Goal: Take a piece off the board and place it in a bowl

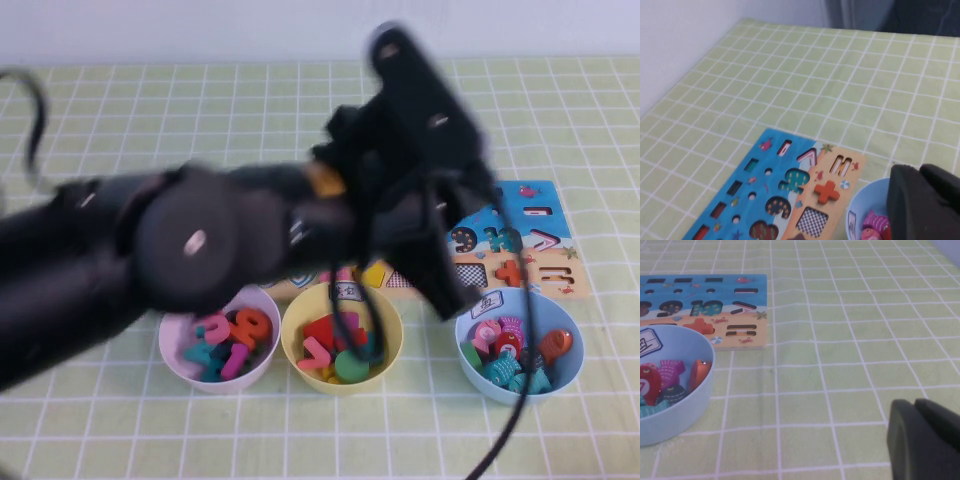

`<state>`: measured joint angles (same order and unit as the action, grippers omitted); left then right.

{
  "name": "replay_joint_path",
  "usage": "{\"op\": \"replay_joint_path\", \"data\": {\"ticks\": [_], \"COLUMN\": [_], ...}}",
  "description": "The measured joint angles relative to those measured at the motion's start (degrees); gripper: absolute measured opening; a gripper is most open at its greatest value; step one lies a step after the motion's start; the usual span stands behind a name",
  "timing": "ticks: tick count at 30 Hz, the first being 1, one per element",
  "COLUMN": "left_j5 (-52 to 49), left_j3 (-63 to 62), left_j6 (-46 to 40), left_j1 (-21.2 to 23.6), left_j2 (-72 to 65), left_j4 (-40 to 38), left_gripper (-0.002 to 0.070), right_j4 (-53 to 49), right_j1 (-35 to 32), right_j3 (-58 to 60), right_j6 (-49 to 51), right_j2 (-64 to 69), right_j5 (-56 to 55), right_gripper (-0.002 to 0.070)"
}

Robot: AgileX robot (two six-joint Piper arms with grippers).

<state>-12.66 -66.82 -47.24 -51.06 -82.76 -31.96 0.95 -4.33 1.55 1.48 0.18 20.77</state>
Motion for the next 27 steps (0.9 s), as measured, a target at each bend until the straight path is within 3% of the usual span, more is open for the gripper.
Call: {"op": "replay_joint_path", "data": {"ticks": [11, 19, 27], "left_j5": [15.27, 16.24, 18.14], "left_j3": [24.38, 31.4, 33.82], "left_j6": [4.07, 4.07, 4.07], "left_j1": [0.0, 0.0, 0.0], "left_j2": [18.76, 29.69, 30.9], "left_j4": [-1.86, -2.53, -2.53], "left_gripper": [-0.0001, -0.0001, -0.0001], "right_j4": [0.0, 0.0, 0.0], "right_j1": [0.0, 0.0, 0.0], "right_j3": [0.0, 0.0, 0.0], "right_j6": [0.0, 0.0, 0.0], "right_j2": [0.0, 0.0, 0.0], "right_j5": [0.0, 0.0, 0.0], "right_gripper": [-0.0018, -0.0018, -0.0018]}}
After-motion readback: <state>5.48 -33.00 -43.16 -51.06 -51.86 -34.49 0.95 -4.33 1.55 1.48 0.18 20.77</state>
